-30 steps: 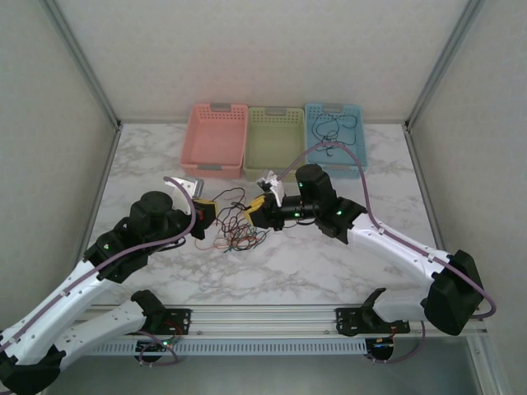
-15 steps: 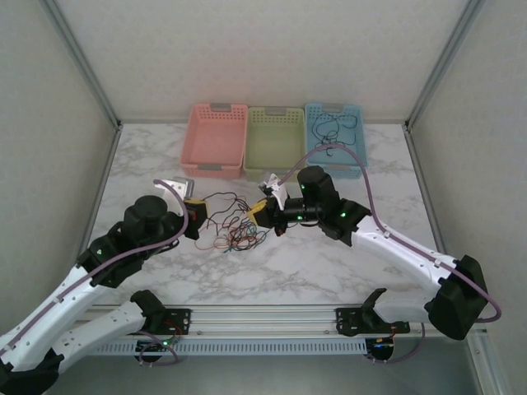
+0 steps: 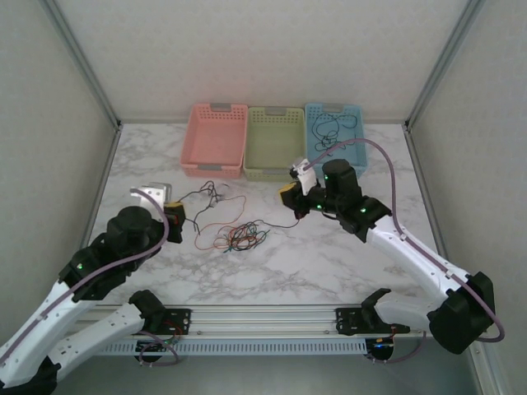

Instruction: Untangle the cables

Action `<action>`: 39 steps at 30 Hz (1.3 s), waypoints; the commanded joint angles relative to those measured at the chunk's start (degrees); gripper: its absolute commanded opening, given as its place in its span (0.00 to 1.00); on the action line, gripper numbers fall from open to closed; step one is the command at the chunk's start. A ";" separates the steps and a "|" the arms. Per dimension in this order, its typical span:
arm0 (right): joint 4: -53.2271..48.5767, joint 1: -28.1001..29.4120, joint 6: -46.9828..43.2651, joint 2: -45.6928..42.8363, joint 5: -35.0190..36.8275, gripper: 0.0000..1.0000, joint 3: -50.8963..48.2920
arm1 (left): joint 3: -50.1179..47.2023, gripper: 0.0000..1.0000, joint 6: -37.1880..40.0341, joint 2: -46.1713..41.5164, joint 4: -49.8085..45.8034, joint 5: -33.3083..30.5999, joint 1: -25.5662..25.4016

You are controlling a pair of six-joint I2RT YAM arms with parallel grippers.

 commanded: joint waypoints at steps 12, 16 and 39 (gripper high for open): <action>1.41 0.94 3.83 2.32 -11.72 0.41 2.06 | 1.55 0.00 2.65 0.93 0.56 4.39 0.29; 5.86 4.81 2.30 3.71 -12.50 0.49 1.86 | 1.82 0.00 3.09 2.86 1.66 8.94 0.29; 14.74 10.18 -7.94 2.50 -22.08 0.51 -1.25 | 4.58 0.00 16.73 6.09 5.55 40.38 0.29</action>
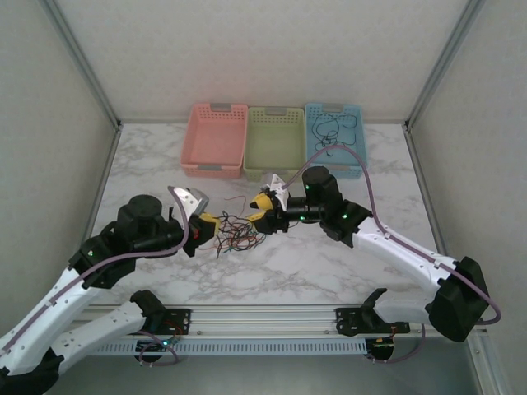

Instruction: Untangle the cables

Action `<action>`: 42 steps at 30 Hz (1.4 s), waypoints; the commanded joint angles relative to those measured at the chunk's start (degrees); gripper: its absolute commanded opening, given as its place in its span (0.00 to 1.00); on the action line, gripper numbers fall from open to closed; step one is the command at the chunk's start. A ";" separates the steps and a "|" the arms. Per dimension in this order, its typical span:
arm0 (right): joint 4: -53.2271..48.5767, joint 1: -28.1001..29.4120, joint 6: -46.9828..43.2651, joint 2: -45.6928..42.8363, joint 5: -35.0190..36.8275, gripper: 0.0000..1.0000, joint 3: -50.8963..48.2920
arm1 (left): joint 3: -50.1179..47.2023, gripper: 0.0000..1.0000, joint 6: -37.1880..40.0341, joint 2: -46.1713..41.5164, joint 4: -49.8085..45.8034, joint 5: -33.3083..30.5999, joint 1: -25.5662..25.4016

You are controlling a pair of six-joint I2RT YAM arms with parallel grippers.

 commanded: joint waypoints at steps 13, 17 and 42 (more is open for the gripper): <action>-3.04 0.41 -6.97 0.20 -5.31 0.49 4.79 | 6.30 0.00 13.04 2.86 1.21 7.41 0.24; -1.68 -0.56 -5.55 -2.01 -0.69 0.48 2.61 | 7.80 0.00 8.52 4.11 1.04 -1.02 0.24; 10.28 -0.48 3.53 -1.82 -5.40 0.50 -2.87 | 3.78 0.00 1.97 4.31 8.19 0.62 0.19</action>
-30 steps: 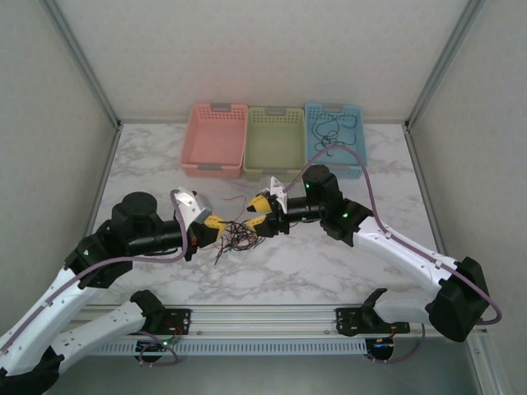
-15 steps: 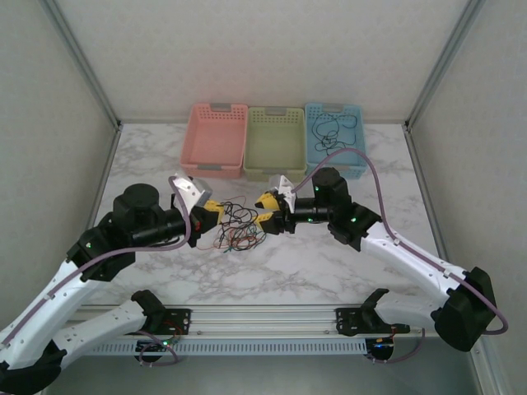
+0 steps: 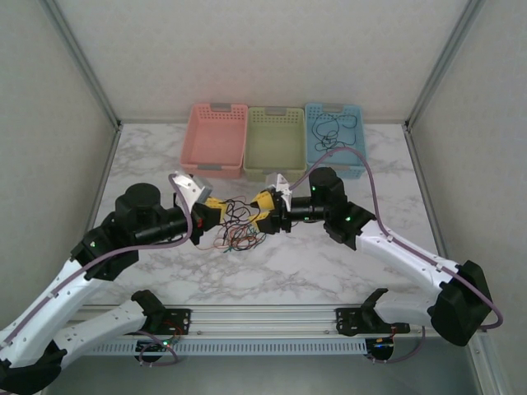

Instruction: Untangle the cables

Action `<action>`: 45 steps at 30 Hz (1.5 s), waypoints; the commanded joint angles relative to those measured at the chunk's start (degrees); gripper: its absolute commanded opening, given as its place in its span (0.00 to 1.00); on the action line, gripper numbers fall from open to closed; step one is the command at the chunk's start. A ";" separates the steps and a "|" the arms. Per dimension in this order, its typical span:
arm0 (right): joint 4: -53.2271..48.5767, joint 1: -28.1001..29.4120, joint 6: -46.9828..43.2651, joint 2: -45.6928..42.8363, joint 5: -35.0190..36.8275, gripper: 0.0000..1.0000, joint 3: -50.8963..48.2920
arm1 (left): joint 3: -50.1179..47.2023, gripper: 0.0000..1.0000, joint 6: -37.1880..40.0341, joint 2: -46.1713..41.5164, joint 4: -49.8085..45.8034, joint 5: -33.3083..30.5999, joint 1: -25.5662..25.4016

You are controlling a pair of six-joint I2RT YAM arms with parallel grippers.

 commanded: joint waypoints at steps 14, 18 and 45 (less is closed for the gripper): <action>6.37 1.85 5.00 4.42 -2.46 0.42 0.25 | -2.13 0.00 -2.70 -0.05 5.12 2.91 0.24; 5.35 2.02 5.02 5.04 -3.53 0.30 0.55 | -2.22 0.00 -2.61 0.08 5.02 2.64 0.24; 0.30 -16.63 8.68 -8.48 38.39 0.00 -12.06 | -0.22 0.00 -3.16 -11.03 -6.17 -21.63 0.24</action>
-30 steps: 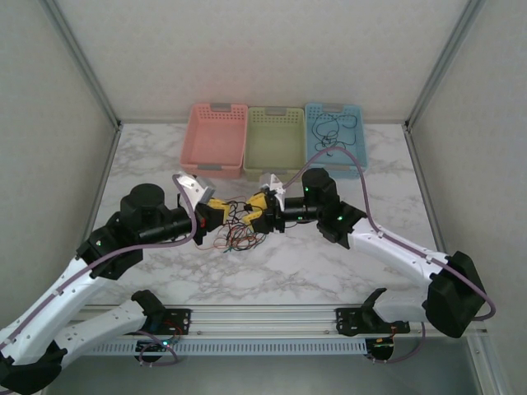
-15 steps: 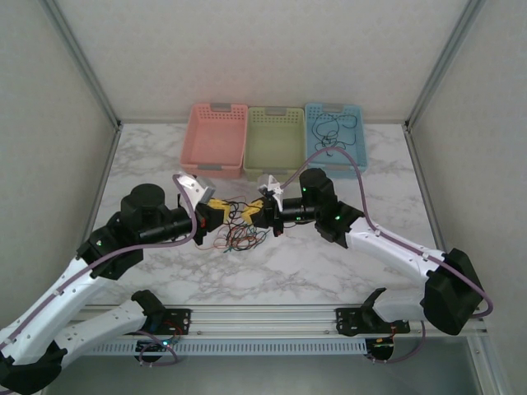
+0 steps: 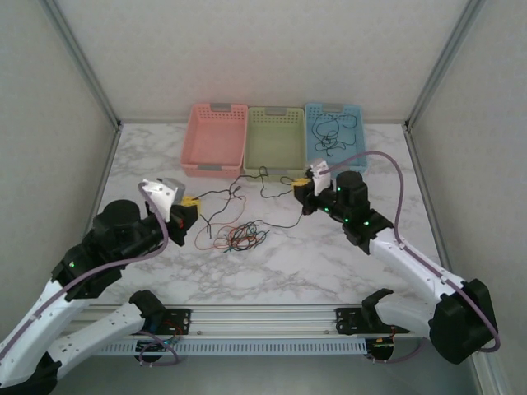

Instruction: Untangle the cables

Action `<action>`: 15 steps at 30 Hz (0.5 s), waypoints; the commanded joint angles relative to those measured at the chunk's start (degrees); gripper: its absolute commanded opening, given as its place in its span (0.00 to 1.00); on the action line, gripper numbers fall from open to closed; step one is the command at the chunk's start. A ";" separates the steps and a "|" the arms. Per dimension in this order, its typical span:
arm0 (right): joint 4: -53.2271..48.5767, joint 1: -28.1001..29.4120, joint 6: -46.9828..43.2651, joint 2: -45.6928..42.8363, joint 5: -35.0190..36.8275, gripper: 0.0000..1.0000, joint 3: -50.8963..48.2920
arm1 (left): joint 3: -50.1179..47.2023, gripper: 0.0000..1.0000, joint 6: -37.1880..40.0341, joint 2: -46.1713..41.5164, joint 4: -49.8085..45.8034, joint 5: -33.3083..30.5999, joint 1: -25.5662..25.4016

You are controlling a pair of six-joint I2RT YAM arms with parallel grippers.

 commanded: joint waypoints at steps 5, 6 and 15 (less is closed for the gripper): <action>-2.16 -4.12 3.77 -3.28 14.76 0.00 -2.34 | 2.20 0.00 0.97 -2.89 -4.53 -6.89 0.24; -2.62 -4.18 3.73 -3.22 16.28 0.00 -2.17 | 2.33 0.00 1.23 -3.01 -5.04 -7.60 0.24; -7.37 -11.84 9.79 -3.64 26.72 0.00 -3.14 | 5.23 0.00 4.34 -5.74 -10.76 -14.48 0.21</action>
